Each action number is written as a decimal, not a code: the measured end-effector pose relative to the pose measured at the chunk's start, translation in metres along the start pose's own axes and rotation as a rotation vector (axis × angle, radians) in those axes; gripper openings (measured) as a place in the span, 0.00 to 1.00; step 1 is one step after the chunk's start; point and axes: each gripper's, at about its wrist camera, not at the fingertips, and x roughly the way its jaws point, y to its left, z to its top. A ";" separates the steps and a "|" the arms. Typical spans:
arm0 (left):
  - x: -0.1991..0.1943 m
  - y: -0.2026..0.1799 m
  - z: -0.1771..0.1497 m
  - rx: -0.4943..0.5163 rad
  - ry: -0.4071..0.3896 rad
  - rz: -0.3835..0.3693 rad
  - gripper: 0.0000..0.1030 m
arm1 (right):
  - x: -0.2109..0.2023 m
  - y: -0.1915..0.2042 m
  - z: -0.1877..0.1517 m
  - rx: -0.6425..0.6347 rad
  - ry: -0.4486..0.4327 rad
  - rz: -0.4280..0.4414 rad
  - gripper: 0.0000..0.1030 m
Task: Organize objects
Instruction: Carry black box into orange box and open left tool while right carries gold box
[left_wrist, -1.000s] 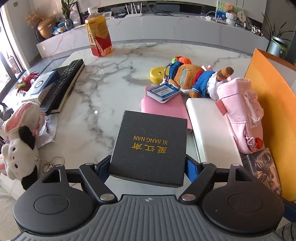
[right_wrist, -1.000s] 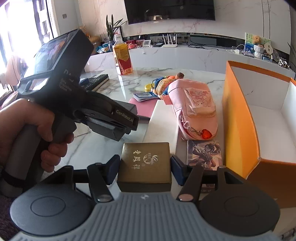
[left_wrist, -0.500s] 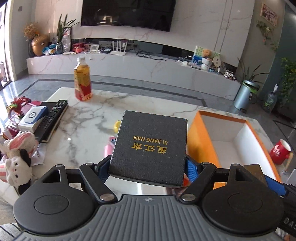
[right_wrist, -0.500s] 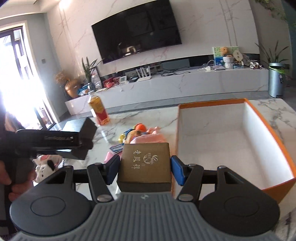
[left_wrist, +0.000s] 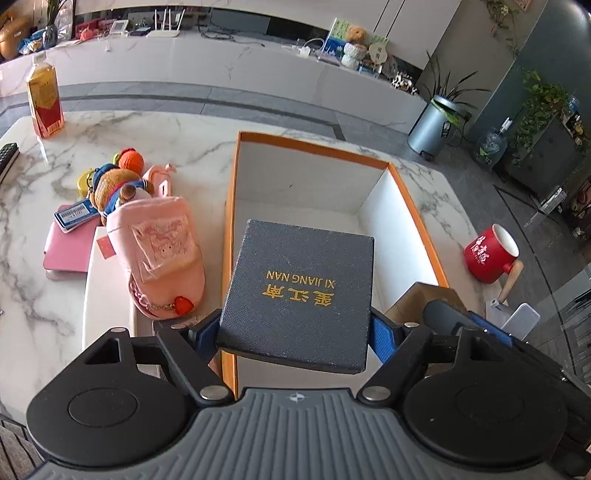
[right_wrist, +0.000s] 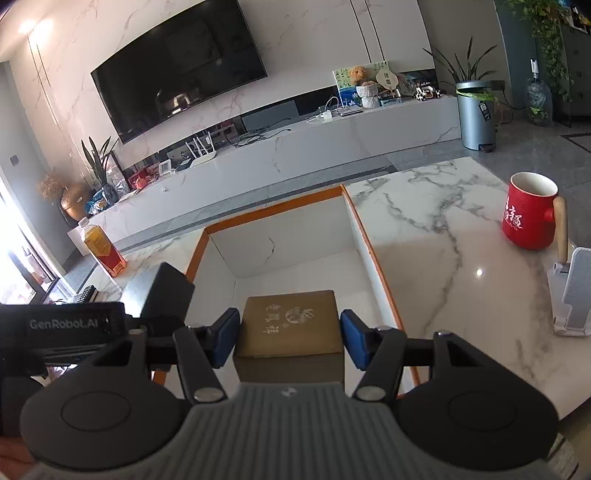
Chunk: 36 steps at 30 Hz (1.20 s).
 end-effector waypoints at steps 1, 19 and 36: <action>0.004 0.000 0.000 -0.006 0.013 0.015 0.89 | 0.004 -0.004 0.002 0.004 0.006 0.005 0.60; 0.006 -0.044 -0.016 0.065 0.027 0.221 0.88 | 0.034 -0.035 0.013 -0.016 0.088 0.100 0.60; 0.045 -0.056 -0.039 0.138 0.076 0.470 0.94 | 0.038 -0.038 0.019 -0.122 0.182 0.115 0.60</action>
